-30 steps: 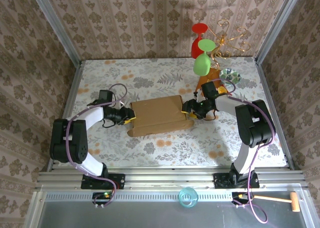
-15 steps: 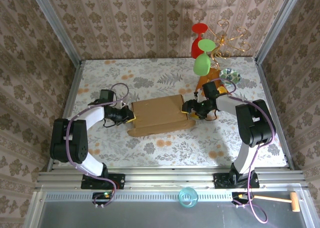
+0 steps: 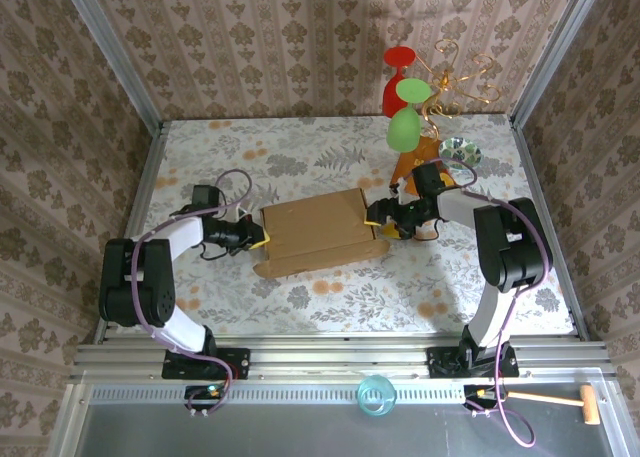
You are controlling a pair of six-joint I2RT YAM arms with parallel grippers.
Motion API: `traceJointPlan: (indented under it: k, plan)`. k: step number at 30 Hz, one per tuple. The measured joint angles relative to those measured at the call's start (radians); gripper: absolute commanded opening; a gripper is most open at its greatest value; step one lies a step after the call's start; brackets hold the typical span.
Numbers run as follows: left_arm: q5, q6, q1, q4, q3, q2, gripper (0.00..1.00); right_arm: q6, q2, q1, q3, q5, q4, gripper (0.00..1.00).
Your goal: Fold the paper box
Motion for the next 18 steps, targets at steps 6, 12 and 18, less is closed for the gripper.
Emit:
traceJointPlan:
  k: [6,12,18]
  plan:
    - [0.005,0.003,0.003,0.003,-0.003,0.000,0.00,0.062,0.032,0.012,-0.019,-0.069,0.098,0.77]
    - [0.007,0.003,0.011,0.006,-0.003,0.001,0.00,0.171,0.048,0.047,-0.068,-0.118,0.247,0.75]
    - [-0.001,-0.002,0.029,0.027,-0.003,0.001,0.00,0.266,0.060,0.066,-0.080,-0.124,0.360,0.69]
